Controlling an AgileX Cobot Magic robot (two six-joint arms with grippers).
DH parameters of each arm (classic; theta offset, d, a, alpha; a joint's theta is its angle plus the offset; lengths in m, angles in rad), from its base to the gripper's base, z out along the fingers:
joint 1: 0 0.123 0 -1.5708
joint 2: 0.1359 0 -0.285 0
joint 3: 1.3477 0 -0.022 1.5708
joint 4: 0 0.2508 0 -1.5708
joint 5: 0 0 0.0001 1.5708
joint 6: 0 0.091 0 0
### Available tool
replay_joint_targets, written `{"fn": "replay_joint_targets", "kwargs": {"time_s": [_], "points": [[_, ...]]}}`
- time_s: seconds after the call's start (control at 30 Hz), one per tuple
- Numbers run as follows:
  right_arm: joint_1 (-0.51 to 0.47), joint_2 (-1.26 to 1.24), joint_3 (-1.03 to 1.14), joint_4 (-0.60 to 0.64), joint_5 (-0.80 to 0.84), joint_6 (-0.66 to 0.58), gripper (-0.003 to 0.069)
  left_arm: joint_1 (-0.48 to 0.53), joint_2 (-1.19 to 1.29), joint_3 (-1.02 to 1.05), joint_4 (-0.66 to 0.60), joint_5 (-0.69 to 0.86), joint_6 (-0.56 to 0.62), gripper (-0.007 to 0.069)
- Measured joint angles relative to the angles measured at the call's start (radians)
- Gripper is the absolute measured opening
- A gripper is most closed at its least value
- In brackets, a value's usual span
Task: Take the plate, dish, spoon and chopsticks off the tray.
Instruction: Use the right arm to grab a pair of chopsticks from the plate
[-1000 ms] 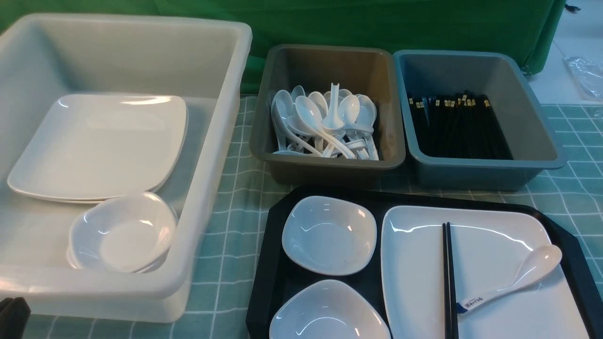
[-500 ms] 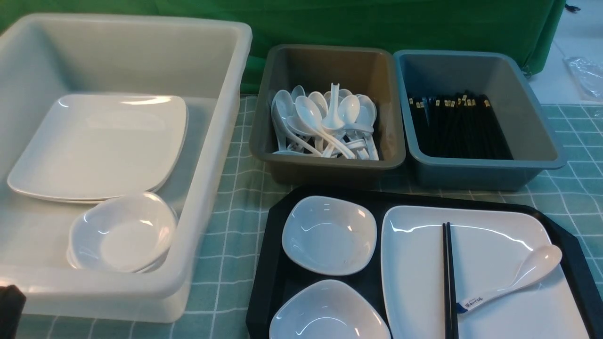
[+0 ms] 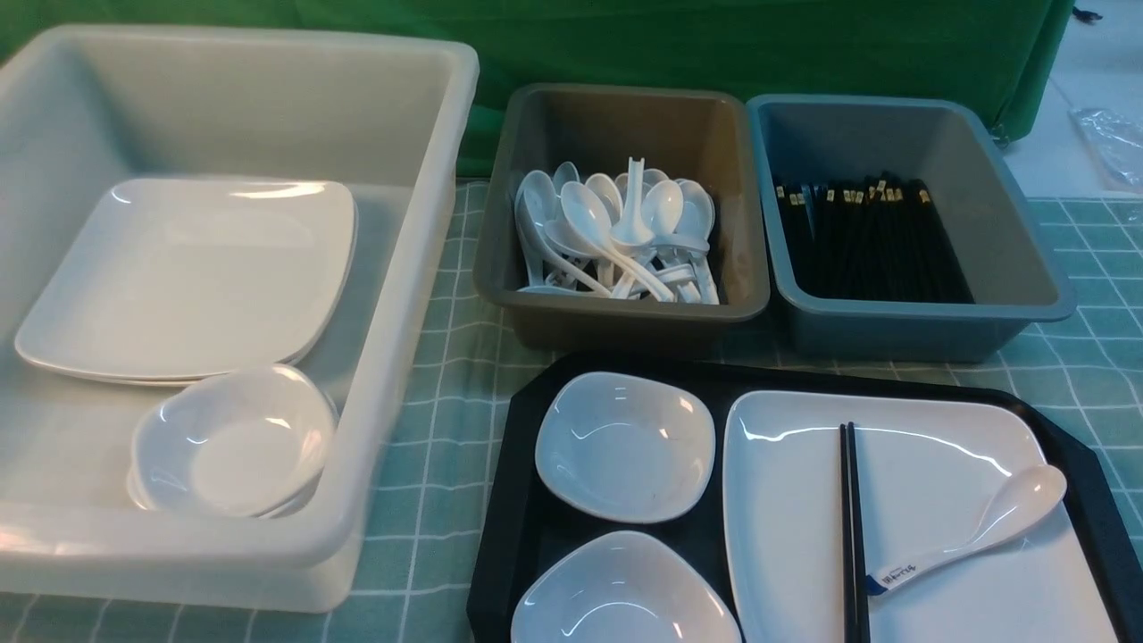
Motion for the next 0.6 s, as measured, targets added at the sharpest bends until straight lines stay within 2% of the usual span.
{"fn": "replay_joint_targets", "kwargs": {"time_s": [0.1,0.17,0.2,0.23,0.3,0.37,0.4,0.43,0.5,0.6], "points": [[0.000,0.000,0.000,0.006,-0.069,0.014,0.0232,0.000,0.005,-0.123,0.180,0.008,-0.128,0.0017],[0.000,0.000,0.000,0.007,-0.112,0.017,0.0232,0.000,0.052,-0.267,0.366,0.090,-0.234,0.0017],[0.000,0.000,0.000,0.010,-0.139,0.020,0.0229,0.000,0.104,-0.379,0.464,0.191,-0.273,0.0017],[0.000,0.000,0.000,0.009,-0.144,0.021,0.0226,0.000,0.104,-0.395,0.475,0.191,-0.276,0.0017],[0.006,0.000,-0.019,0.003,-0.107,0.022,0.0203,0.000,0.180,-0.509,0.528,0.343,-0.266,0.0017],[0.036,0.016,-0.128,-0.019,0.082,-0.008,0.0125,0.000,0.335,-0.721,0.537,0.622,-0.079,0.0017],[0.043,0.025,-0.152,-0.024,0.120,-0.021,0.0109,0.000,0.361,-0.748,0.532,0.667,-0.042,0.0017],[0.073,0.075,-0.255,-0.031,0.271,-0.092,0.0055,0.000,0.454,-0.838,0.505,0.819,0.073,0.0017],[0.120,0.184,-0.398,-0.035,0.481,-0.192,0.0032,0.000,0.623,-0.956,0.460,1.062,0.219,0.0017],[0.166,0.327,-0.527,-0.038,0.688,-0.249,0.0031,0.000,0.740,-1.013,0.434,1.192,0.307,0.0017]]}}
